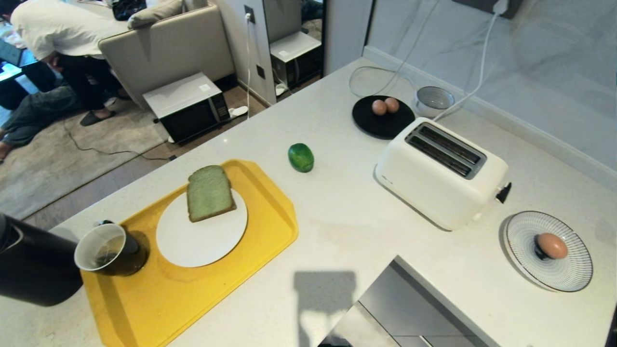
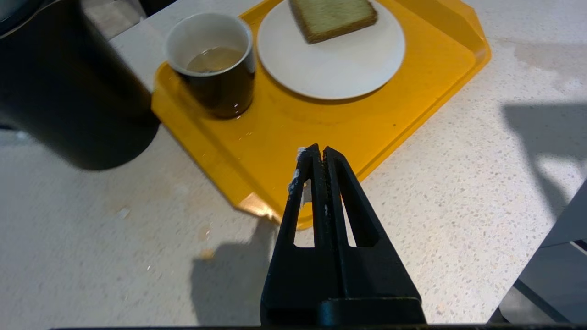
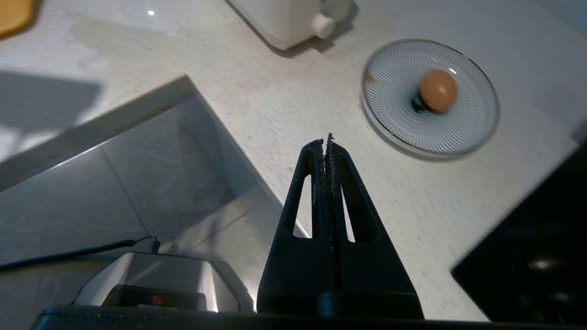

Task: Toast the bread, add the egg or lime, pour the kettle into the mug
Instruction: Pick up the egg

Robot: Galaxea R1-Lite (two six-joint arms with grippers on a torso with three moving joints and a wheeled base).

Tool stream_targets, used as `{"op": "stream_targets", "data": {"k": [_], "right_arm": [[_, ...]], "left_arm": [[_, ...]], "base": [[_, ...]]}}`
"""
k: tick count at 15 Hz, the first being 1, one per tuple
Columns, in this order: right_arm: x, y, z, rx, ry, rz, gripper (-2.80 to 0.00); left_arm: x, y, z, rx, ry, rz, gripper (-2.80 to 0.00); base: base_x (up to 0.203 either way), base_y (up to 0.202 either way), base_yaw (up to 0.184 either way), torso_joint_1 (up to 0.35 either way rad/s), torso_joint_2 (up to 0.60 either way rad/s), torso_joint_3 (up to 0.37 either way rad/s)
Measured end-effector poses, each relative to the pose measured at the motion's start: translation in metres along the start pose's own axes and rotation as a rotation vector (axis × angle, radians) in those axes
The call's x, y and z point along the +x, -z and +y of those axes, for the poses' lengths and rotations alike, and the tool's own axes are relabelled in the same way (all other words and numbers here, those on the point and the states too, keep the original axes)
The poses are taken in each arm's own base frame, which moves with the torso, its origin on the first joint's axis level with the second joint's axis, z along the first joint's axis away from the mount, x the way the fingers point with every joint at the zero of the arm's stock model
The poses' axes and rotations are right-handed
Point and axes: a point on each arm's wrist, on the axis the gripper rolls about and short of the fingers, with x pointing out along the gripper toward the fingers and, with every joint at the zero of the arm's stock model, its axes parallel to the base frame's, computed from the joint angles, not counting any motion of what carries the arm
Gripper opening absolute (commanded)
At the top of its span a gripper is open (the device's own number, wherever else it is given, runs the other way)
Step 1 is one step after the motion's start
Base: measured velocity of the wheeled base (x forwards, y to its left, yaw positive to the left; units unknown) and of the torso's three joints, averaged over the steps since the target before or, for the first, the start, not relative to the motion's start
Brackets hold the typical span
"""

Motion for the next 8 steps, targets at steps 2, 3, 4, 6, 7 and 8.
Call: {"op": "stream_targets", "data": {"k": [2, 3, 4, 6, 7, 8], "right_arm": [[0.0, 0.0, 0.0, 0.0, 0.0, 0.0, -2.8], [0.0, 0.0, 0.0, 0.0, 0.0, 0.0, -2.8], [0.0, 0.0, 0.0, 0.0, 0.0, 0.0, -2.8], [0.0, 0.0, 0.0, 0.0, 0.0, 0.0, -2.8], [0.0, 0.0, 0.0, 0.0, 0.001, 0.0, -2.8], [0.0, 0.0, 0.0, 0.0, 0.0, 0.0, -2.8]], "left_arm": [[0.0, 0.0, 0.0, 0.0, -0.001, 0.0, -2.8], [0.0, 0.0, 0.0, 0.0, -0.001, 0.0, -2.8], [0.0, -0.0001, 0.0, 0.0, -0.001, 0.0, -2.8], [0.0, -0.0001, 0.0, 0.0, -0.001, 0.0, -2.8], [0.0, -0.0001, 0.0, 0.0, -0.001, 0.0, -2.8], [0.0, -0.0001, 0.0, 0.0, -0.001, 0.0, -2.8]], "base": [[0.003, 0.009, -0.204, 0.002, 0.0, 0.004], [0.003, 0.01, -0.21, 0.005, 0.01, 0.002], [-0.001, 0.006, -0.195, 0.009, 0.01, 0.002], [-0.001, 0.006, -0.134, 0.004, 0.0, -0.001], [0.005, -0.005, -0.064, 0.002, 0.0, 0.001], [0.0, 0.0, 0.0, 0.0, 0.0, 0.0]]}}
